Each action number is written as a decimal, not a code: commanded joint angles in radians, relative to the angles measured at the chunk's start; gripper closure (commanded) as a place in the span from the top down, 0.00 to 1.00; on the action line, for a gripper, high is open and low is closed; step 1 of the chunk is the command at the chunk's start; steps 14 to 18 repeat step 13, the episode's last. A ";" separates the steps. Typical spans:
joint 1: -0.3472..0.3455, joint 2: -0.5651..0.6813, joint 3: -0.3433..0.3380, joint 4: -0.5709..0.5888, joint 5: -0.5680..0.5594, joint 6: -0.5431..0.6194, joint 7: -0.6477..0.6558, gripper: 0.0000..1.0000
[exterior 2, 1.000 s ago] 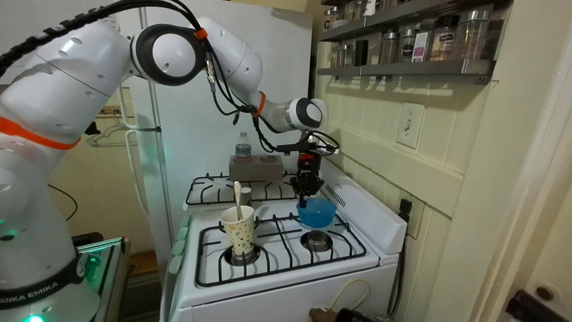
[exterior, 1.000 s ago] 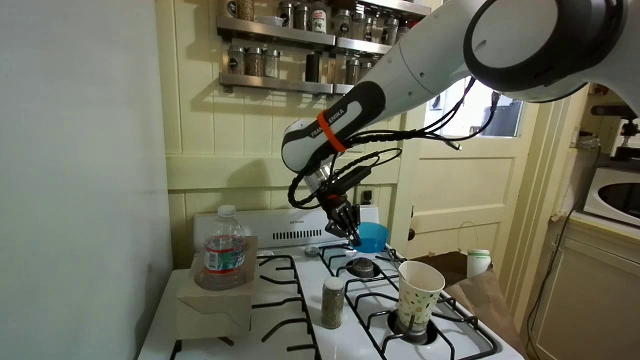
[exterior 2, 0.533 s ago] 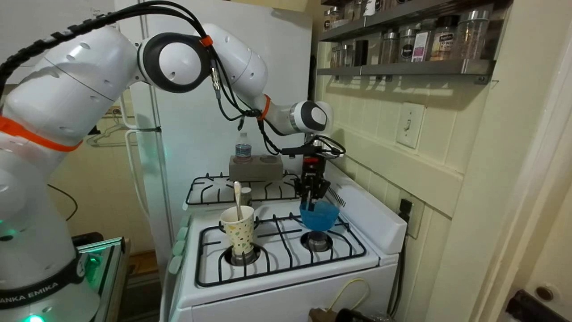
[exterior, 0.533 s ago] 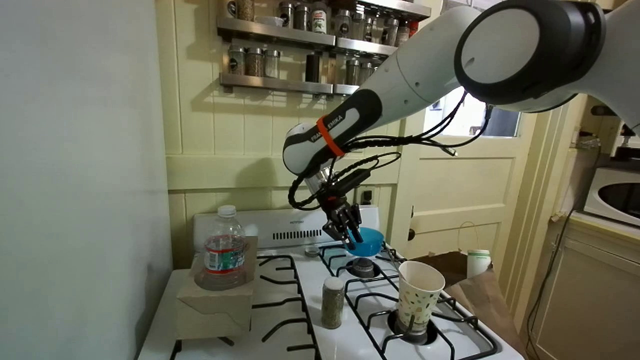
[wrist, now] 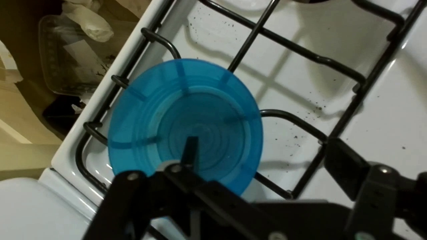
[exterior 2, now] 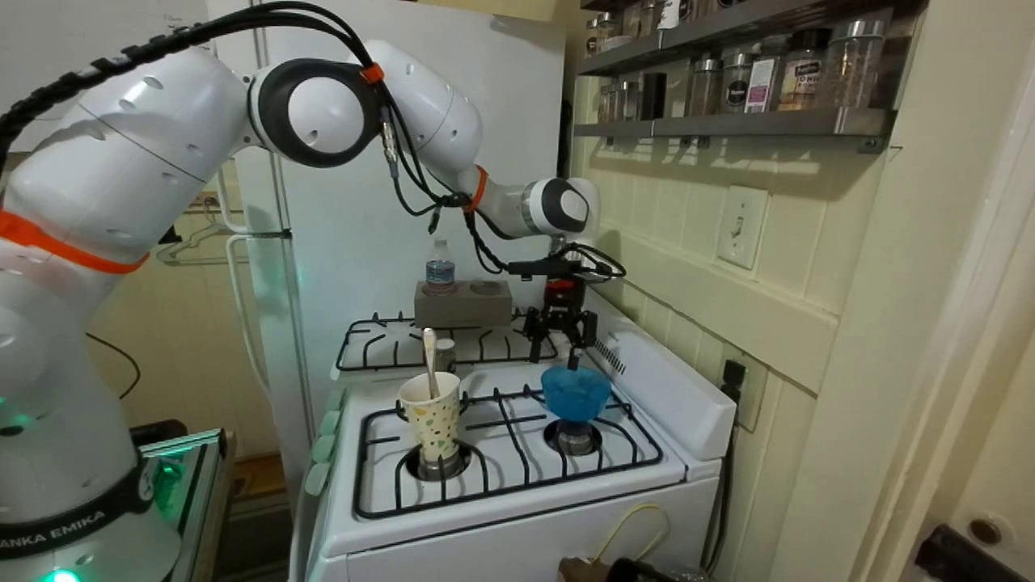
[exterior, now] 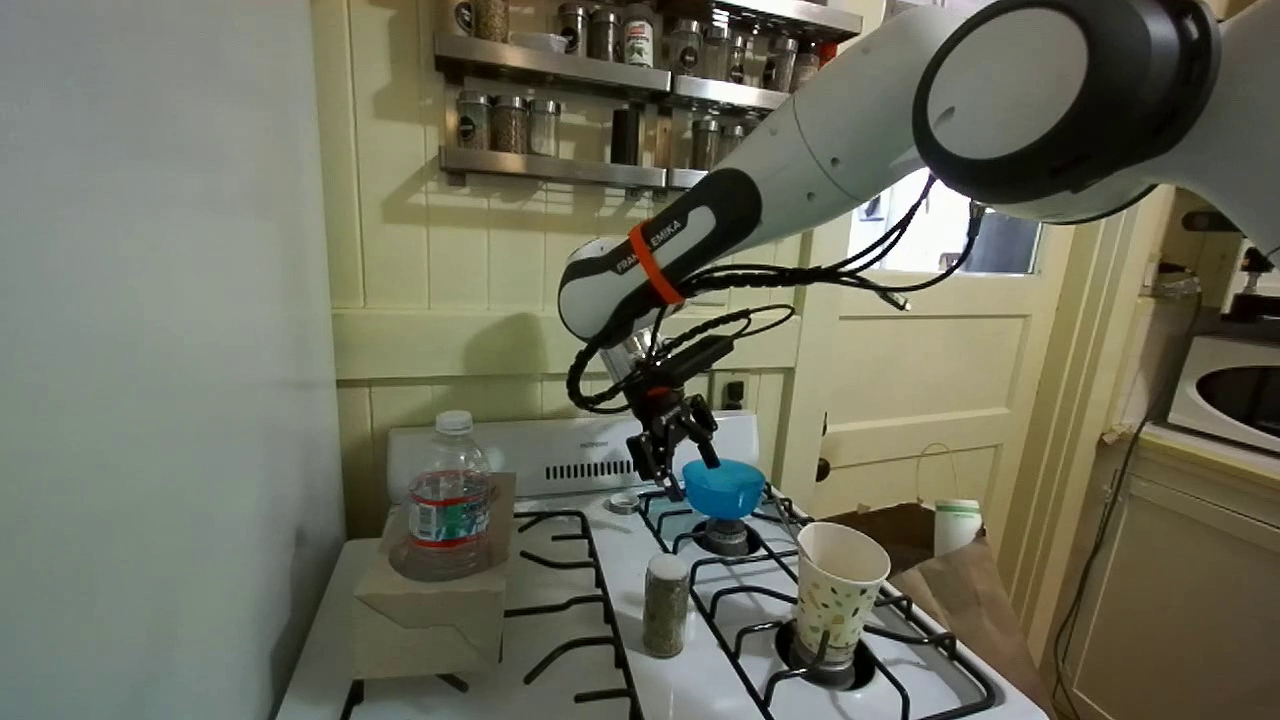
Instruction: Put the blue bowl on the back right plate of the stove.
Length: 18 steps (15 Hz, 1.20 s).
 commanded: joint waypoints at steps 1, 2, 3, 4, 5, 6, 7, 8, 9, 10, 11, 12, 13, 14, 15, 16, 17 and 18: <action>-0.012 -0.143 0.042 -0.165 0.006 0.098 -0.113 1.00; -0.006 -0.198 0.045 -0.234 -0.023 0.154 -0.134 1.00; -0.002 -0.235 0.044 -0.270 -0.047 0.200 -0.145 1.00; -0.010 -0.273 0.043 -0.312 -0.044 0.279 -0.124 1.00; -0.015 -0.313 0.043 -0.358 -0.034 0.347 -0.102 1.00; -0.020 -0.350 0.040 -0.404 -0.011 0.409 -0.058 1.00; -0.023 -0.388 0.036 -0.450 0.001 0.463 -0.025 1.00; -0.027 -0.426 0.032 -0.498 0.012 0.514 0.011 1.00; -0.031 -0.464 0.028 -0.548 0.022 0.561 0.048 1.00; -0.035 -0.503 0.024 -0.598 0.034 0.601 0.084 1.00; -0.041 -0.540 0.019 -0.650 0.044 0.644 0.119 1.00; -0.044 -0.584 0.014 -0.701 0.049 0.683 0.155 1.00; -0.035 -0.473 0.019 -0.554 0.025 0.602 0.091 1.00; -0.035 -0.473 0.019 -0.554 0.025 0.602 0.091 1.00; -0.035 -0.473 0.019 -0.554 0.025 0.602 0.091 1.00; -0.035 -0.473 0.019 -0.554 0.025 0.602 0.091 1.00; -0.035 -0.473 0.019 -0.554 0.025 0.602 0.091 1.00; -0.035 -0.473 0.019 -0.554 0.025 0.602 0.091 1.00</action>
